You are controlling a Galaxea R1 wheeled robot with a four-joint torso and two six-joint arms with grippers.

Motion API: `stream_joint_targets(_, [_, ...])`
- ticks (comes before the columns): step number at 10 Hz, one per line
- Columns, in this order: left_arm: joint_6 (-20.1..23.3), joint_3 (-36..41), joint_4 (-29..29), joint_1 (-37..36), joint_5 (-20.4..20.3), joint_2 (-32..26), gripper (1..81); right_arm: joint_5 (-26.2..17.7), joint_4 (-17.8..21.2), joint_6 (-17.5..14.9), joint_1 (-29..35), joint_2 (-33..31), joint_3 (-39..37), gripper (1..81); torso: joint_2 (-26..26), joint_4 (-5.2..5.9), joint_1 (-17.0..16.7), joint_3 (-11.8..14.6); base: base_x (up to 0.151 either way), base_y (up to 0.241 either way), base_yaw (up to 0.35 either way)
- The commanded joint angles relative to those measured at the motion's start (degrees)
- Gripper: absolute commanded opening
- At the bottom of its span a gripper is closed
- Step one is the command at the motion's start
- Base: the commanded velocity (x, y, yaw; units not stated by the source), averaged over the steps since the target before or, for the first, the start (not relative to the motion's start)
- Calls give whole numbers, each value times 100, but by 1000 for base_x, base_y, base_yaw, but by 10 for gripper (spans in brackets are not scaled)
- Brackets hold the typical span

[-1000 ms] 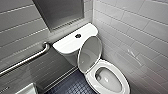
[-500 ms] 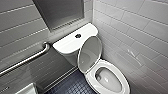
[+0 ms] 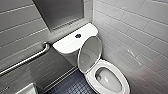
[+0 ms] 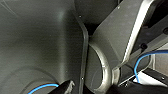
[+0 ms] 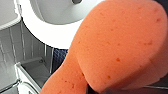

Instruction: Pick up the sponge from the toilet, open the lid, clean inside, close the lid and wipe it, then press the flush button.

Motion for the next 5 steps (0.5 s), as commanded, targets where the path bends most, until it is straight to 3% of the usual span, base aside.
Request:
stream_joint_targets(1, [22, 137, 14, 119, 488, -46, 811, -1272, -52, 21, 1198, 352, 250, 10, 0, 0, 0, 0, 0, 0, 0])
stream_joint_targets(5, [22, 137, 14, 102, 488, -82, 811, -1993, -52, 135, 2076, 1249, -321, 10, -2, 0, 0, 0, 0, 0, 0])
